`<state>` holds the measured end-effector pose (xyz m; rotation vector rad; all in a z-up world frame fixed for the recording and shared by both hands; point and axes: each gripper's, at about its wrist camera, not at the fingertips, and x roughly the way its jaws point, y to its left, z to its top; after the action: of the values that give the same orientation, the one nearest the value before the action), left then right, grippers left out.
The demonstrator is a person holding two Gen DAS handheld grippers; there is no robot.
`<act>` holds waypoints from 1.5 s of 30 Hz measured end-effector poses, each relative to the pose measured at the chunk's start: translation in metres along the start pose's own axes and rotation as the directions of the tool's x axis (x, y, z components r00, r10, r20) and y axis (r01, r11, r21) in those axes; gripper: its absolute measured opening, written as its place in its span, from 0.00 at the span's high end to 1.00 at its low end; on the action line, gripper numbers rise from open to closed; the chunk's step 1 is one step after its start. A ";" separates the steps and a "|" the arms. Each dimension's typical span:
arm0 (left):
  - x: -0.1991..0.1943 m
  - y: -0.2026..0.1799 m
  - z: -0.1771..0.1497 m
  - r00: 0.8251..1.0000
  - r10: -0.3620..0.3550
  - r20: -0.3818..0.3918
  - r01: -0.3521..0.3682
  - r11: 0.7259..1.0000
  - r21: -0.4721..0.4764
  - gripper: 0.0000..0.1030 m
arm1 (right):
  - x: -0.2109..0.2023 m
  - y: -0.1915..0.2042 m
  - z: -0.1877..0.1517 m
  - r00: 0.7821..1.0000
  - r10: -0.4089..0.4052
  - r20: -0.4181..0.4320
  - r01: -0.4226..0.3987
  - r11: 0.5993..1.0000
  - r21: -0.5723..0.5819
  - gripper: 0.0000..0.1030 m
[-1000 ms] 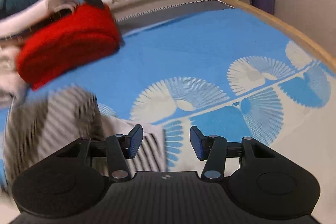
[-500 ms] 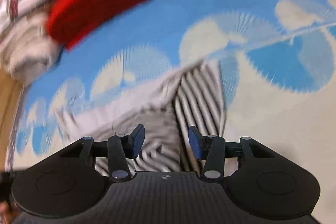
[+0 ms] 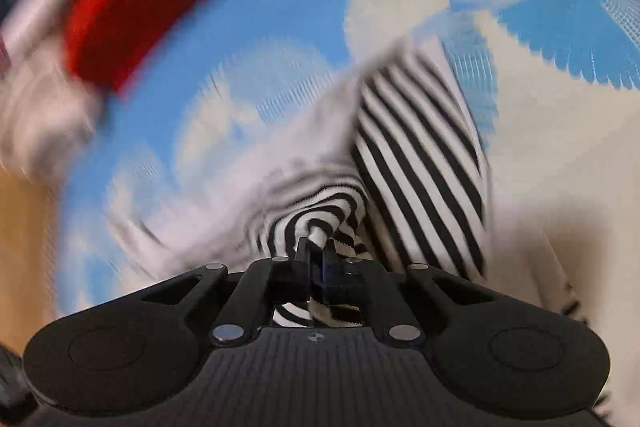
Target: Fold small clothes
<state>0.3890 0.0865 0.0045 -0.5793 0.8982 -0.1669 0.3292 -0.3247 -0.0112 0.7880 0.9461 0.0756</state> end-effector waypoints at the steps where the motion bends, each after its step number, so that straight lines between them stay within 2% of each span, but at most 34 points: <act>1: -0.014 -0.001 0.007 0.997 -0.042 0.072 0.041 0.999 0.016 0.99 | -0.013 0.005 0.006 0.996 0.049 0.069 -0.048 0.999 -0.014 0.97; 3: -0.031 0.002 0.012 0.984 -0.103 0.149 0.098 0.994 0.040 0.99 | -0.043 0.011 0.015 0.968 0.149 0.201 -0.141 0.988 -0.058 0.98; 4: -0.030 0.005 0.011 0.985 -0.102 0.139 0.098 0.994 0.039 0.99 | -0.049 0.010 0.015 0.958 0.175 0.227 -0.166 0.984 -0.061 0.99; 5: -0.024 0.010 0.009 0.992 -0.089 0.094 0.087 0.996 0.031 0.99 | -0.051 0.007 0.014 0.957 0.183 0.225 -0.174 0.983 -0.057 0.99; 6: -0.011 0.018 0.004 0.998 -0.060 0.010 0.060 0.998 0.015 0.99 | -0.048 0.003 0.013 0.965 0.169 0.198 -0.163 0.985 -0.049 0.99; 7: 0.008 0.027 -0.004 0.993 -0.008 -0.114 0.008 1.000 0.004 0.98 | -0.037 -0.002 0.009 0.988 0.093 0.123 -0.089 0.995 -0.043 0.99; 8: 0.028 0.034 -0.013 0.968 0.061 -0.245 -0.059 0.998 0.015 0.98 | -0.024 -0.008 0.005 0.999 -0.005 0.037 0.007 0.999 -0.053 0.99; 9: 0.045 0.042 -0.024 0.925 0.138 -0.354 -0.132 0.990 0.042 0.97 | -0.011 -0.017 -0.001 0.993 -0.109 -0.045 0.106 0.992 -0.065 0.99; 10: 0.056 0.050 -0.032 0.887 0.202 -0.414 -0.196 0.979 0.057 0.97 | 0.004 -0.032 -0.009 0.965 -0.222 -0.136 0.215 0.975 -0.063 0.98; 11: 0.059 0.057 -0.034 0.882 0.213 -0.419 -0.222 0.975 0.029 0.96 | 0.012 -0.043 -0.014 0.946 -0.266 -0.184 0.263 0.964 -0.040 0.95; 12: 0.058 0.061 -0.032 0.891 0.196 -0.409 -0.217 0.976 -0.007 0.91 | 0.015 -0.050 -0.015 0.938 -0.284 -0.200 0.287 0.958 -0.017 0.94; 13: 0.055 0.062 -0.028 0.905 0.169 -0.390 -0.197 0.980 -0.034 0.86 | 0.013 -0.051 -0.015 0.938 -0.289 -0.189 0.295 0.956 -0.002 0.93; 14: 0.051 0.061 -0.023 0.921 0.146 -0.361 -0.178 0.982 -0.056 0.74 | 0.010 -0.048 -0.013 0.948 -0.275 -0.162 0.278 0.960 -0.003 0.92; 15: 0.047 0.061 -0.020 0.935 0.125 -0.330 -0.160 0.984 -0.080 0.63 | 0.007 -0.045 -0.011 0.958 -0.252 -0.134 0.253 0.967 -0.006 0.82; 16: 0.044 0.060 -0.018 0.946 0.106 -0.307 -0.143 0.984 -0.103 0.60 | 0.004 -0.041 -0.008 0.970 -0.217 -0.107 0.218 0.976 -0.008 0.65; 18: 0.049 0.056 -0.016 0.949 0.078 -0.307 -0.123 0.984 -0.132 0.51 | 0.005 -0.035 -0.008 0.976 -0.197 -0.094 0.196 0.980 -0.018 0.51; 19: 0.054 0.054 -0.018 0.946 0.074 -0.314 -0.124 0.982 -0.140 0.50 | 0.009 -0.035 -0.006 0.975 -0.198 -0.100 0.197 0.980 -0.024 0.51; 24: 0.075 0.051 -0.030 0.919 0.110 -0.377 -0.182 0.970 -0.162 0.50 | 0.035 -0.047 -0.012 0.952 -0.243 -0.187 0.253 0.967 0.032 0.52; 26: 0.080 0.053 -0.033 0.916 0.123 -0.382 -0.203 0.963 -0.176 0.51 | 0.041 -0.050 -0.015 0.949 -0.246 -0.199 0.260 0.964 0.049 0.58; 28: 0.083 0.052 -0.034 0.920 0.120 -0.374 -0.200 0.962 -0.184 0.69 | 0.044 -0.048 -0.018 0.954 -0.232 -0.192 0.246 0.968 0.048 0.84; 29: 0.084 0.050 -0.033 0.928 0.101 -0.359 -0.179 0.965 -0.192 0.96 | 0.043 -0.046 -0.018 0.959 -0.216 -0.182 0.228 0.972 0.048 0.91; 30: 0.080 0.047 -0.029 0.943 0.086 -0.322 -0.156 0.968 -0.197 0.95 | 0.039 -0.043 -0.016 0.970 -0.181 -0.160 0.193 0.979 0.059 0.92; 32: 0.061 0.031 -0.015 0.982 0.052 -0.179 -0.078 0.987 -0.140 0.96 | 0.025 -0.035 -0.011 0.991 -0.103 -0.088 0.110 0.991 0.082 0.93; 33: 0.049 0.024 -0.009 0.994 0.015 -0.112 -0.028 0.993 -0.112 0.96 | 0.017 -0.031 -0.008 0.997 -0.063 -0.048 0.067 0.994 0.082 0.93; 35: 0.026 0.015 0.003 0.999 -0.047 0.003 0.047 0.996 -0.077 0.95 | -0.006 -0.018 -0.002 0.998 0.031 0.053 -0.034 0.998 0.043 0.93; 37: 0.016 0.018 0.008 0.998 -0.052 0.048 0.055 0.996 -0.074 0.95 | -0.020 -0.012 -0.002 0.992 0.066 0.105 -0.067 0.998 -0.003 0.93; 38: 0.020 0.023 0.008 0.999 -0.027 0.022 0.029 0.996 -0.090 0.95 | -0.020 -0.014 -0.003 0.994 0.058 0.092 -0.058 0.998 -0.009 0.93; 39: 0.029 0.029 0.006 0.999 0.017 -0.045 -0.021 0.995 -0.102 0.95 | -0.015 -0.016 -0.006 0.998 0.023 0.051 -0.022 1.000 -0.011 0.93; 40: 0.043 0.036 0.001 0.989 0.065 -0.136 -0.080 0.991 -0.103 0.95 | -0.004 -0.023 -0.011 0.998 -0.063 -0.031 0.062 0.998 -0.023 0.93; 41: 0.059 0.045 -0.006 0.964 0.114 -0.239 -0.142 0.984 -0.104 0.93 | 0.008 -0.030 -0.016 0.985 -0.137 -0.101 0.135 0.990 -0.034 0.92; 42: 0.071 0.054 -0.015 0.938 0.153 -0.312 -0.198 0.973 -0.120 0.92 | 0.023 -0.040 -0.022 0.959 -0.214 -0.184 0.210 0.977 -0.038 0.89; 43: 0.077 0.060 -0.019 0.923 0.173 -0.343 -0.232 0.963 -0.137 0.91 | 0.032 -0.049 -0.027 0.936 -0.261 -0.236 0.261 0.965 -0.032 0.86; 44: 0.078 0.063 -0.021 0.923 0.173 -0.344 -0.237 0.960 -0.151 0.87 | 0.037 -0.054 -0.028 0.928 -0.273 -0.253 0.278 0.960 -0.017 0.85; 45: 0.076 0.062 -0.019 0.928 0.166 -0.333 -0.227 0.962 -0.152 0.74 | 0.037 -0.056 -0.028 0.930 -0.270 -0.249 0.279 0.960 0.002 0.81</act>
<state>0.4156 0.1018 -0.0906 -0.6435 1.2902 0.0101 0.3154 -0.3351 -0.0824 0.6828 1.2911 -0.0913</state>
